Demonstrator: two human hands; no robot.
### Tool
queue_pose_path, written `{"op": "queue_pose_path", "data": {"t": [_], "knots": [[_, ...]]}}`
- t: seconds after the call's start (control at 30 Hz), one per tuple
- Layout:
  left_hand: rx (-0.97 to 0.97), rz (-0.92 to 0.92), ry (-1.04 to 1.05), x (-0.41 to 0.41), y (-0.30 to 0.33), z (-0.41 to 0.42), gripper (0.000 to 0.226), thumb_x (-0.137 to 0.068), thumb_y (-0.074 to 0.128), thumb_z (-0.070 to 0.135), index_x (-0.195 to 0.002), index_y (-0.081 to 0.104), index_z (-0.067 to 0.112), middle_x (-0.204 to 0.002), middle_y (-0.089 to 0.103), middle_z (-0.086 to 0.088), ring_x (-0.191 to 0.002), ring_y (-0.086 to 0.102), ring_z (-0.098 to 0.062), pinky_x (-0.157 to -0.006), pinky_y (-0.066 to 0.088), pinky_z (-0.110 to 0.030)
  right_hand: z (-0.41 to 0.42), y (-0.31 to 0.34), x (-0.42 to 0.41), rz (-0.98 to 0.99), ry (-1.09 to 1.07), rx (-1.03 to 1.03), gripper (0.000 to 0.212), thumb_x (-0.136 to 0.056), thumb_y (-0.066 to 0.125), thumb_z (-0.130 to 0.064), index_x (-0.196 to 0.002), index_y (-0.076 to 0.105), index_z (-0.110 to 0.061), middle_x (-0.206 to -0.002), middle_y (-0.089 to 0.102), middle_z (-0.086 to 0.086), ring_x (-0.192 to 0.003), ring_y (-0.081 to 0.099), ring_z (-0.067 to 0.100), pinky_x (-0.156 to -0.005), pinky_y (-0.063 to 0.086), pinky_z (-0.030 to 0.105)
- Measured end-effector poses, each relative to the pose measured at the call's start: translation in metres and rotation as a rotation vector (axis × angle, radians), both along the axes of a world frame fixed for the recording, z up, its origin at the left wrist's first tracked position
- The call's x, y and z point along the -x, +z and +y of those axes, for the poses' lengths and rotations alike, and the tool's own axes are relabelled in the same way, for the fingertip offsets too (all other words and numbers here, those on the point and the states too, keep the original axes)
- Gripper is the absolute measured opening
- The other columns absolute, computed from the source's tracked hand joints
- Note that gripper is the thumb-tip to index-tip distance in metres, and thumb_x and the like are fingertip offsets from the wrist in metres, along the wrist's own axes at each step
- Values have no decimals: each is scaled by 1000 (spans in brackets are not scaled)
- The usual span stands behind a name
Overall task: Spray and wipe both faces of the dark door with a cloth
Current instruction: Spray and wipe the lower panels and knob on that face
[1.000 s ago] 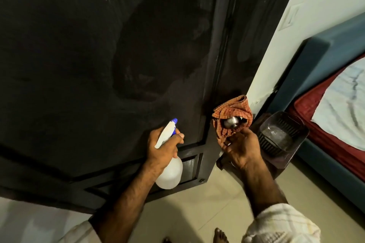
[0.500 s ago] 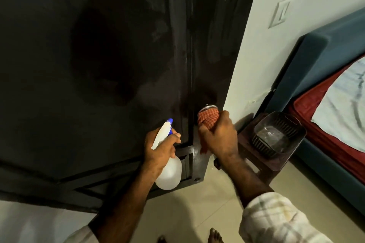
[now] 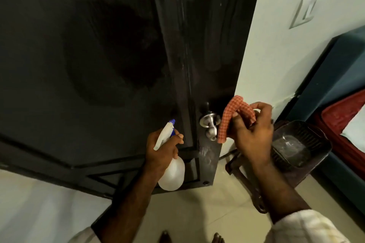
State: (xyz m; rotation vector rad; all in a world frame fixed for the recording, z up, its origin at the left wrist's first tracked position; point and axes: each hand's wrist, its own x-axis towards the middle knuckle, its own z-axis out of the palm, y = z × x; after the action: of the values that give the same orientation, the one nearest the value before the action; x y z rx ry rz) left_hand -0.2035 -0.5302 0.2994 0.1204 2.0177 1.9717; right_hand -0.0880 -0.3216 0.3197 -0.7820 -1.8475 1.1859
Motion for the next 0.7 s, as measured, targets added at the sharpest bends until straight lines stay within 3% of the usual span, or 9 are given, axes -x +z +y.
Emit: {"op": "queue_pose_path", "data": {"t": [0.07,0.17,0.27,0.33,0.43,0.5,0.6,0.7], "knots": [[20,-3,34,-1,-2,1,27,-92,75,2,-115,65,-7,-85,74,-17,-48,55,-15,-46,47,-25,-26,-13,12,-7,-63,-195,33,-99,76,-30,-119,57,-13,-110,63,3,-92,62,12,-76,57,35],[59,11,35,-1,-7,-1,34,-90,79,7,-118,65,-7,-89,73,-22,-49,56,-16,-47,47,-24,-62,-45,34,-254,35,-470,46,-100,72,-42,-136,62,-14,-147,46,17,-130,49,33,-98,52,44],[74,16,28,-1,-6,-3,29,-90,79,8,-113,67,-4,-88,74,-19,-48,55,-15,-48,48,-24,-62,-63,48,-361,22,-576,50,-101,70,-42,-144,59,-20,-153,40,19,-134,45,45,-98,55,58],[79,14,10,-2,-4,-2,11,-91,77,5,-101,71,6,-81,75,-9,-48,54,-13,-48,49,-24,-52,-64,55,-367,-6,-499,52,-101,70,-41,-146,56,-20,-153,36,19,-129,49,45,-95,59,58],[97,54,4,1,-1,5,7,-93,75,3,-91,72,9,-76,74,-4,-49,55,-14,-47,49,-24,-47,-59,66,-326,-23,-324,56,-100,70,-40,-147,49,-19,-156,36,19,-128,54,44,-96,58,51],[109,68,14,6,-1,10,3,-93,76,4,-94,73,4,-78,74,-9,-51,57,-18,-46,48,-25,-50,-53,74,-296,-52,-174,65,-96,76,-36,-149,45,-16,-153,40,17,-125,57,40,-95,58,46],[102,65,32,14,2,18,23,-92,78,9,-107,69,-5,-87,73,-22,-54,59,-23,-47,47,-25,-57,-45,81,-154,-112,164,77,-89,83,-30,-153,43,-15,-141,50,10,-115,62,29,-90,58,39],[64,109,17,18,5,20,16,-93,76,7,-102,70,-4,-85,70,-26,-53,57,-22,-46,47,-26,-57,-34,84,-74,-154,493,73,-81,89,-20,-145,54,-21,-127,62,4,-107,66,24,-84,61,37]]}}
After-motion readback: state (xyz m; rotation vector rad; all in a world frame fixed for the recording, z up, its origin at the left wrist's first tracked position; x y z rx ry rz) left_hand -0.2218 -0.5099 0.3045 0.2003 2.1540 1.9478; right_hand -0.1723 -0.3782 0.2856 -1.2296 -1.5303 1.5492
